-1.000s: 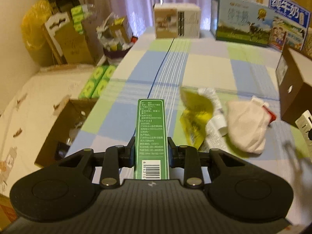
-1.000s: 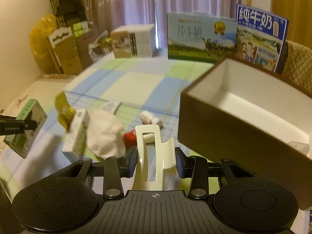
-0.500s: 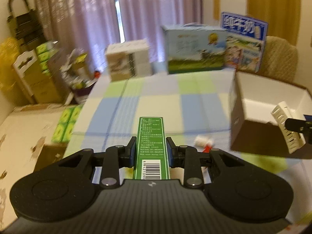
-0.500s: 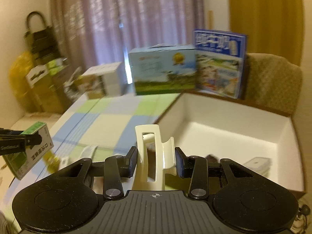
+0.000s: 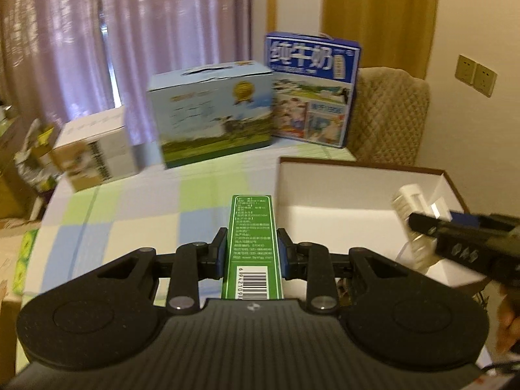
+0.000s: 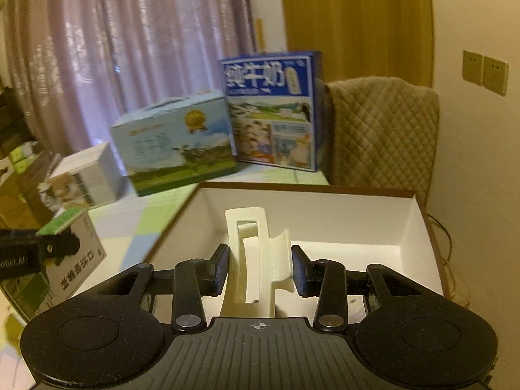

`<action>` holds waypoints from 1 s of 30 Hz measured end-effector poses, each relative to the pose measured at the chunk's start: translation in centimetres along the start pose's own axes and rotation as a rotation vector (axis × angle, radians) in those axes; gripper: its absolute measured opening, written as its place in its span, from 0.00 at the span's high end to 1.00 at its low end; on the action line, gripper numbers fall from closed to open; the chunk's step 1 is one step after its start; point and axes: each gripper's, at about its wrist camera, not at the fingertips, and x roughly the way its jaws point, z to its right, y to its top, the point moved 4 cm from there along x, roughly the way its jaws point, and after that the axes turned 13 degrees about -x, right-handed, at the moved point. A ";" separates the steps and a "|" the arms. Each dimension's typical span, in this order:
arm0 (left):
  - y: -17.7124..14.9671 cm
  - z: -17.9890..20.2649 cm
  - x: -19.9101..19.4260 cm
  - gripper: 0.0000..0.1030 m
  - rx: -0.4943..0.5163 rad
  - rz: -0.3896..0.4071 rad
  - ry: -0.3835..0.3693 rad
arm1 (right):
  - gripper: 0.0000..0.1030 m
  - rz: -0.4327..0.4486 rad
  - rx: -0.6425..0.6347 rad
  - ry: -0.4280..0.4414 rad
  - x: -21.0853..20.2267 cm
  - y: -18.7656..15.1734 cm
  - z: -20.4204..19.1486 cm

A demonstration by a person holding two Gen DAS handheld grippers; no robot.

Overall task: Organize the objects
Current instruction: 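Lift the green box and hair clip and carry them over the brown box, then open both tools to drop the green box and hair clip into the box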

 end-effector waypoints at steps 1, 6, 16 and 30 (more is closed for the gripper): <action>0.2 0.8 0.7 0.75 0.010 -0.003 -0.003 | 0.64 -0.010 0.011 -0.002 0.6 -0.1 0.5; 1.1 4.3 4.7 0.75 0.055 -0.032 -0.029 | 0.64 -0.066 0.061 -0.025 3.7 -1.0 2.4; 0.1 7.9 11.5 0.75 0.089 -0.117 -0.037 | 0.64 -0.151 0.124 -0.023 7.5 -3.0 4.8; -2.2 9.2 17.8 0.75 0.088 -0.228 -0.008 | 0.64 -0.243 0.166 -0.041 10.9 -4.5 6.1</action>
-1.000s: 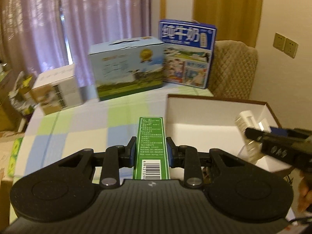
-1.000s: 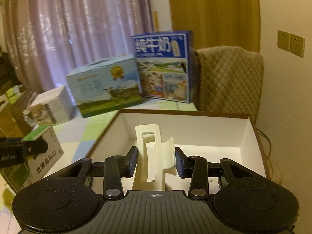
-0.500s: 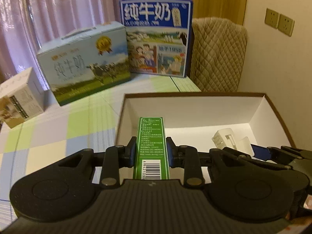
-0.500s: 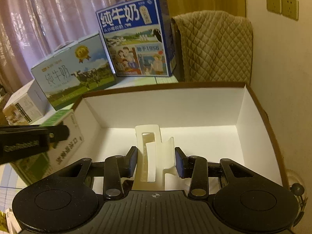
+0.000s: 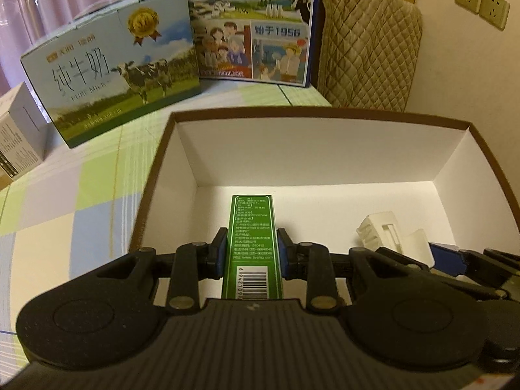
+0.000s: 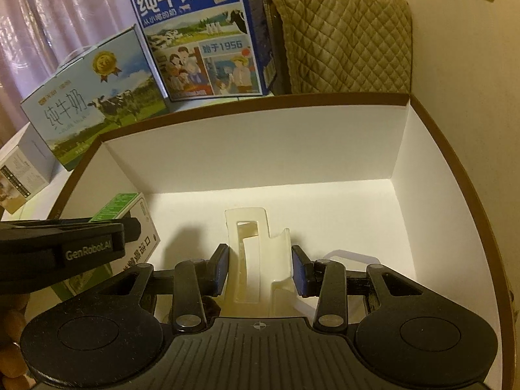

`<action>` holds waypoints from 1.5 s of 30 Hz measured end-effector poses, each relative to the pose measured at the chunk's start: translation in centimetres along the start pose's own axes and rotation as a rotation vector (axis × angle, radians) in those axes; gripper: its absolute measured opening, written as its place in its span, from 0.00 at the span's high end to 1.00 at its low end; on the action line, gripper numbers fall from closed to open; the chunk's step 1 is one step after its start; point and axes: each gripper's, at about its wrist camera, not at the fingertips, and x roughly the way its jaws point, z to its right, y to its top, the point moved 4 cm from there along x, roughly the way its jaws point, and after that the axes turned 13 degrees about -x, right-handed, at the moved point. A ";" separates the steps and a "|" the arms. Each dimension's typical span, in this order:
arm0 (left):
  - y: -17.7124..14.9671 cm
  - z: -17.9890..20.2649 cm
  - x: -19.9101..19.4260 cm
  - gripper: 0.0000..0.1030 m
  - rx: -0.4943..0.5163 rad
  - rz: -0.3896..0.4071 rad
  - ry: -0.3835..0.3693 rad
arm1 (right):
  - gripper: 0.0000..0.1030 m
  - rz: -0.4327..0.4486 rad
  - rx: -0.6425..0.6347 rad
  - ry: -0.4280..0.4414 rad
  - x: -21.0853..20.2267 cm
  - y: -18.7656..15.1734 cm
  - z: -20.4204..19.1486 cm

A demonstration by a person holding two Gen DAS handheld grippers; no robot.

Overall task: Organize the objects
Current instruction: 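Open both tools to drop the green box and hair clip into the box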

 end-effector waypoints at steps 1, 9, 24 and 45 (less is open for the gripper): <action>0.0 0.0 0.2 0.75 -0.003 -0.004 -0.003 | 0.64 -0.003 0.003 0.002 0.1 0.0 0.0; 0.1 0.5 0.5 0.73 0.012 0.000 -0.026 | 0.64 -0.012 0.019 0.003 0.1 0.2 0.3; 0.0 -0.7 -2.3 0.43 0.020 0.028 -0.035 | 0.46 0.030 0.052 0.041 -1.3 0.6 1.1; -2.7 -4.6 -11.6 0.22 -0.045 0.080 -0.059 | 0.39 0.149 -0.045 0.000 -11.1 0.6 -1.6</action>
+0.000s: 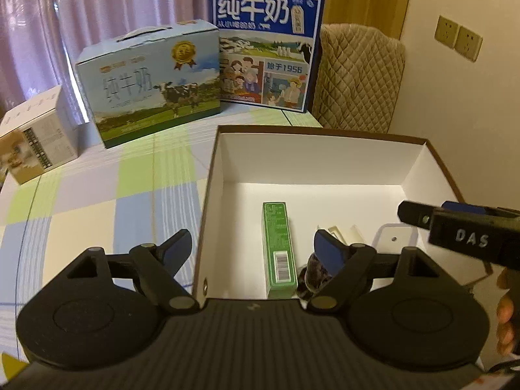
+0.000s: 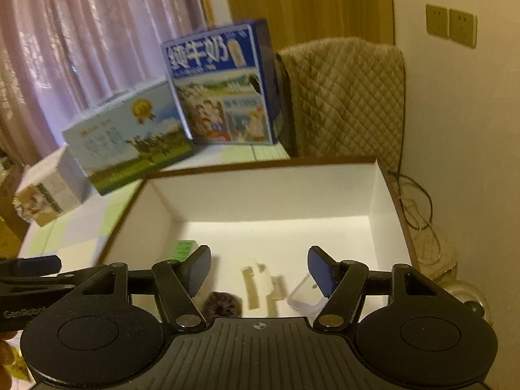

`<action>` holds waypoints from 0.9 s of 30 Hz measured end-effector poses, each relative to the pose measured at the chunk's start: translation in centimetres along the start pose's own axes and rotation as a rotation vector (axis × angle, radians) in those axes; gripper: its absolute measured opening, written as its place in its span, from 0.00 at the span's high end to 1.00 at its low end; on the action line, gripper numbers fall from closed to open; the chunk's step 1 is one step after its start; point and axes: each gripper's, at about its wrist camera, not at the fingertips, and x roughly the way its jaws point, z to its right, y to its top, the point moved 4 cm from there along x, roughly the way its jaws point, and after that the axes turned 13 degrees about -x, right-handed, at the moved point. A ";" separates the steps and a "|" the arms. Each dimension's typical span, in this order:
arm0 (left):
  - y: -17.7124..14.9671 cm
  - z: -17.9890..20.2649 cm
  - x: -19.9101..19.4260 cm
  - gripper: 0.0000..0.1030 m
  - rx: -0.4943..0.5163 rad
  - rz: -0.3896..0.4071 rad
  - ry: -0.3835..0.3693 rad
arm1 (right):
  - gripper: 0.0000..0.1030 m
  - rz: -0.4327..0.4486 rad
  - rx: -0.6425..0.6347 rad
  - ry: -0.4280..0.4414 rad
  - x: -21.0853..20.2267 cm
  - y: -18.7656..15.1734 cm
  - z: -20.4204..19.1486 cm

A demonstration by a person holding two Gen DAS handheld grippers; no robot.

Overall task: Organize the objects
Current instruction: 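Open both tools to drop the green box and hair clip into the box, then withdraw both tools from the box toward the remaining table items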

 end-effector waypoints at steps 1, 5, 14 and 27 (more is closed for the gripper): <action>-0.2 -0.3 -0.7 0.22 -0.007 0.007 0.001 | 0.39 0.009 -0.007 0.006 -0.7 -0.1 -0.4; -0.7 -1.3 -3.4 0.19 -0.034 0.030 -0.005 | 0.38 0.029 -0.032 0.030 -2.9 -0.9 -2.2; -3.5 -4.8 -9.0 0.18 -0.087 0.070 0.014 | 0.38 0.043 -0.098 0.112 -5.6 -4.3 -6.7; -8.2 -8.9 -11.9 0.17 -0.135 0.066 0.071 | 0.38 -0.006 -0.138 0.245 -5.0 -7.8 -10.8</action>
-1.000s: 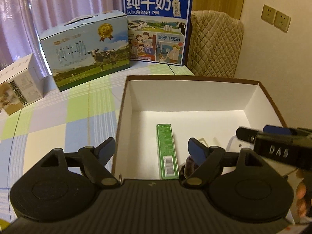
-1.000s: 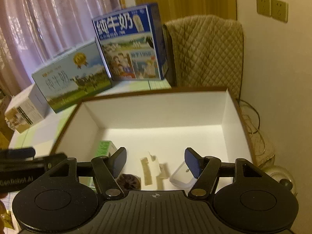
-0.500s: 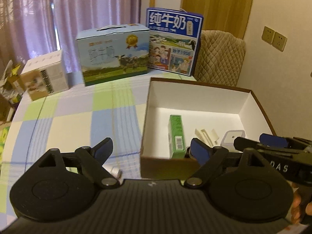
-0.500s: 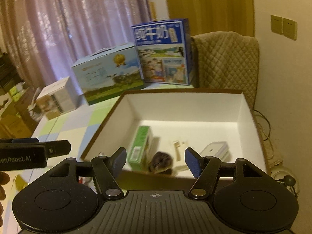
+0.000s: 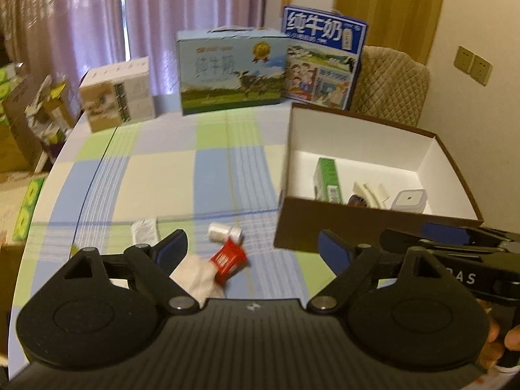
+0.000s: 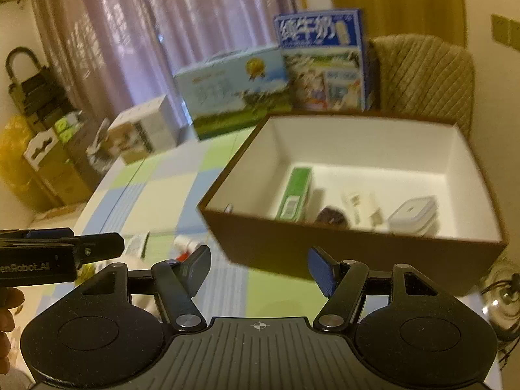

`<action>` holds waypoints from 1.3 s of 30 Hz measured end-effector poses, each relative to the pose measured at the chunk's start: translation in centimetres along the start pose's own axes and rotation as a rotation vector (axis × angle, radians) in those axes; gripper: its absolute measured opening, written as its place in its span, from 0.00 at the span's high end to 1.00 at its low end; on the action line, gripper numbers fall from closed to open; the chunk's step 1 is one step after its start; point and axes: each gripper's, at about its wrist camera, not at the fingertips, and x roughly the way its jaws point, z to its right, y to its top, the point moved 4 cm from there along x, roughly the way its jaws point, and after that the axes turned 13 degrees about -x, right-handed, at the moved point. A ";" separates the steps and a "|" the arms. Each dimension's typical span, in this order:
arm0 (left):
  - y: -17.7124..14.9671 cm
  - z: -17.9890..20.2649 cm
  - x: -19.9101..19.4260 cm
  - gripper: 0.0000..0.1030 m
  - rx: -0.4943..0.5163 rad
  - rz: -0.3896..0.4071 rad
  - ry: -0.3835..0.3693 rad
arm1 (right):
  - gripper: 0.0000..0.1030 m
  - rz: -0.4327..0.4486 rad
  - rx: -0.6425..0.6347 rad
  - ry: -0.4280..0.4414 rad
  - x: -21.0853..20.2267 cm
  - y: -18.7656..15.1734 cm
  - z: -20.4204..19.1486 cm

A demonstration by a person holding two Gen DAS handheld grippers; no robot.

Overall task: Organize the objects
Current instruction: 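Withdraw both tools from the box toward the remaining table items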

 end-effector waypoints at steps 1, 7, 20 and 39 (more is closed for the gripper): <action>-0.3 -0.5 0.0 0.17 -0.007 -0.004 0.005 | 0.38 -0.004 -0.008 0.012 0.2 -0.2 -0.2; -1.6 -2.9 -0.2 0.17 -0.050 -0.026 0.036 | 0.38 -0.018 -0.042 0.039 1.0 -1.1 -1.6; -4.5 -6.1 -0.3 0.17 -0.095 -0.072 0.080 | 0.38 -0.084 -0.094 0.081 2.5 -2.5 -3.9; -7.4 -11.4 -0.7 0.18 -0.162 -0.107 0.174 | 0.38 -0.146 -0.152 0.092 4.7 -3.9 -5.4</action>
